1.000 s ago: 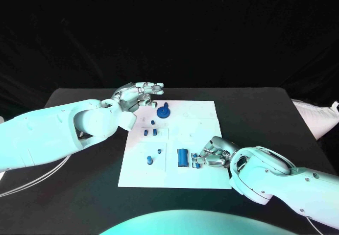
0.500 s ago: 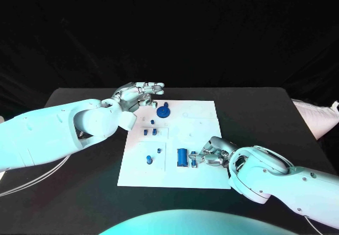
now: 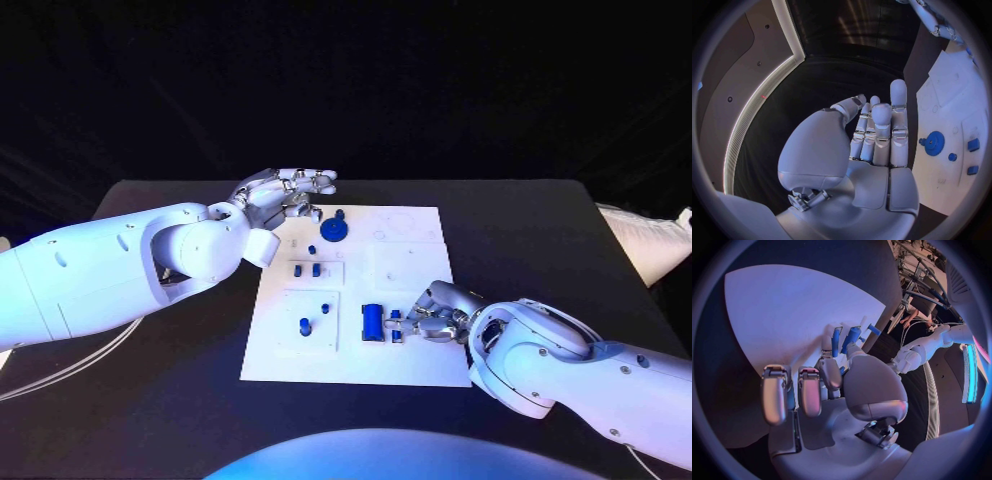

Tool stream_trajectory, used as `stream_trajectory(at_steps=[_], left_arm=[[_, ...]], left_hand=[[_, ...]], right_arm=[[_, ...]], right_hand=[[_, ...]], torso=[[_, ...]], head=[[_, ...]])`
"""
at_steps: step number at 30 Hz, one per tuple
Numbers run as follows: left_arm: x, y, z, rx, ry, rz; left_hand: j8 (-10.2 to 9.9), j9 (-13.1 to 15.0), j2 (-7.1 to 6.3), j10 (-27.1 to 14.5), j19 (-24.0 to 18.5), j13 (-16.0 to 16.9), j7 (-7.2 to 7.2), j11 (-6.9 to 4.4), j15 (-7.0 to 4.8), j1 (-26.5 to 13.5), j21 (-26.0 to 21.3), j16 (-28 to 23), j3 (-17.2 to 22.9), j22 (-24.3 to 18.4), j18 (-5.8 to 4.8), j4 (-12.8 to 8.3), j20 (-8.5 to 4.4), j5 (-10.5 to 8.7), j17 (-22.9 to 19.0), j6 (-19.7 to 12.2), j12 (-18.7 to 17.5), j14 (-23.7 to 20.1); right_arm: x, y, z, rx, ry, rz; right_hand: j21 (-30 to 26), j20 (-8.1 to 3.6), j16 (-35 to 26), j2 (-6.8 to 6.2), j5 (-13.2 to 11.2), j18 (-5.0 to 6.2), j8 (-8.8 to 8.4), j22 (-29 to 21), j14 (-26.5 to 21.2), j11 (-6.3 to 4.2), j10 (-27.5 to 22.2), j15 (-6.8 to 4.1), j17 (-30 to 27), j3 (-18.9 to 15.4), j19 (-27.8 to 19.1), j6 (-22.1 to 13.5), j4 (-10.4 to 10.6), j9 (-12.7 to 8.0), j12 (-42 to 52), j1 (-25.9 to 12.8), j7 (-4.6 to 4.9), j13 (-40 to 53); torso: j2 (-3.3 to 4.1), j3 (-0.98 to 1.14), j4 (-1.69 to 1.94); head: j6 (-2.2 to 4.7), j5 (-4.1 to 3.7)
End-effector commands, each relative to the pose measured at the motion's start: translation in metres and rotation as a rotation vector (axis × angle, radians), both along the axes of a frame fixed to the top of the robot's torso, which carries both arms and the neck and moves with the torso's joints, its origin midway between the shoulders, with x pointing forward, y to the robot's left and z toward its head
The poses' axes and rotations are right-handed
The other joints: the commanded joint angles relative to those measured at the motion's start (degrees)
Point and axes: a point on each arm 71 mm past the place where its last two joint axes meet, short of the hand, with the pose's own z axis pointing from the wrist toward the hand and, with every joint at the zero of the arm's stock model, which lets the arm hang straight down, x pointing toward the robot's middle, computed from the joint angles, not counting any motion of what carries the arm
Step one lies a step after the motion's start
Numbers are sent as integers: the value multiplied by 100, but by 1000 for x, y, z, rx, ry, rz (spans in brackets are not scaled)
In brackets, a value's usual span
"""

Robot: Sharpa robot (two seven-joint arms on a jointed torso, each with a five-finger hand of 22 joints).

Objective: Assemble the parts on the task board

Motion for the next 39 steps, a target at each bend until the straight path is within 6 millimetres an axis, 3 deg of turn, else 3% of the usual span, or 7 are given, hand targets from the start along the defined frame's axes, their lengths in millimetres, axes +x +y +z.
stream_trajectory(at_steps=[1, 5, 8, 15, 19, 28, 39], left_arm=[[-1, -2, 1, -8, -10, -22], [-1, -2, 1, -7, -10, -22], [-1, -1, 1, -7, -10, -20], [-1, 0, 2, -6, -11, -17], [-1, 0, 2, -7, -11, -18], [-1, 0, 1, -7, -11, -19], [-1, 0, 1, -7, -10, -20]], left_hand=[[26, -4, 2, -37, -16, 5, -15, 10, 3, -33, -27, 7, -12, -7, 107, 7, 9, -21, -5, -38, 10, -53], [29, -3, 6, -44, -17, 5, -13, 11, 3, -24, -30, 9, -10, -10, 108, 0, 10, -21, -7, -41, 18, -56], [29, -3, 6, -44, -17, 5, -13, 11, 3, -24, -30, 9, -10, -10, 108, 0, 10, -21, -7, -41, 18, -56], [29, -3, 6, -44, -17, 5, -13, 11, 3, -24, -30, 9, -10, -10, 108, 0, 10, -21, -7, -41, 18, -56], [31, -3, 9, -46, -18, 5, -13, 11, 3, -19, -31, 8, -8, -11, 108, -3, 10, -20, -11, -42, 21, -59], [31, -3, 9, -46, -18, 5, -13, 11, 3, -19, -31, 8, -8, -11, 108, -3, 10, -20, -11, -42, 21, -59], [31, -3, 9, -46, -18, 5, -13, 11, 3, -19, -31, 8, -8, -11, 108, -3, 10, -20, -11, -42, 21, -59]], right_arm=[[-1, -1, 4, 10, -43, 9], [0, -8, 12, 69, -115, 14], [2, -12, 19, 121, -183, 43], [1, -17, 27, 135, -298, 159], [-1, -16, 25, 100, -337, 237], [-6, -6, 14, 63, -349, 315], [-2, -4, 8, 35, -357, 292]], right_hand=[[-10, -31, 1, 29, 99, -85, 42, 843, 551, -11, 155, -31, 1218, -68, 317, -46, -13, 20, -18, 125, -3, 282], [-73, -16, -48, 63, 243, -65, -11, 765, 535, 35, 97, -4, 1141, -154, 278, -173, -170, 36, -209, 490, 42, 206], [-111, 31, -76, 70, 389, -56, -295, 719, 527, 146, 32, 76, 1098, -74, 254, -636, -468, -95, -391, 995, 215, 125], [-86, 193, -52, 257, 60, -65, -500, 757, 535, 346, -18, 250, 1135, 400, 265, -1227, -1116, -445, -332, 1991, 464, 161], [-72, 251, -42, 322, 558, -66, -498, 778, 537, 394, -73, 291, 1150, 936, 267, -1248, -1499, -683, -295, 2405, 529, 183], [-50, 277, -29, 99, 643, -69, -485, 809, 538, 389, -82, 306, 1169, 2216, 266, -965, -1870, -1228, -224, 1962, 526, 192], [-45, 286, -27, 26, 592, -71, -497, 816, 539, 408, -80, 314, 1173, 2615, 266, -989, -1974, -1454, -215, 1682, 530, 176]], torso=[[3, 5, -3], [-2, -1, 1], [-3, -5, -5], [2, 1, -17], [3, 3, -8], [5, 2, 6], [8, 4, 5]], head=[[11, -4], [23, -13], [36, -14], [32, -35], [38, -49], [32, -52], [17, -47]])
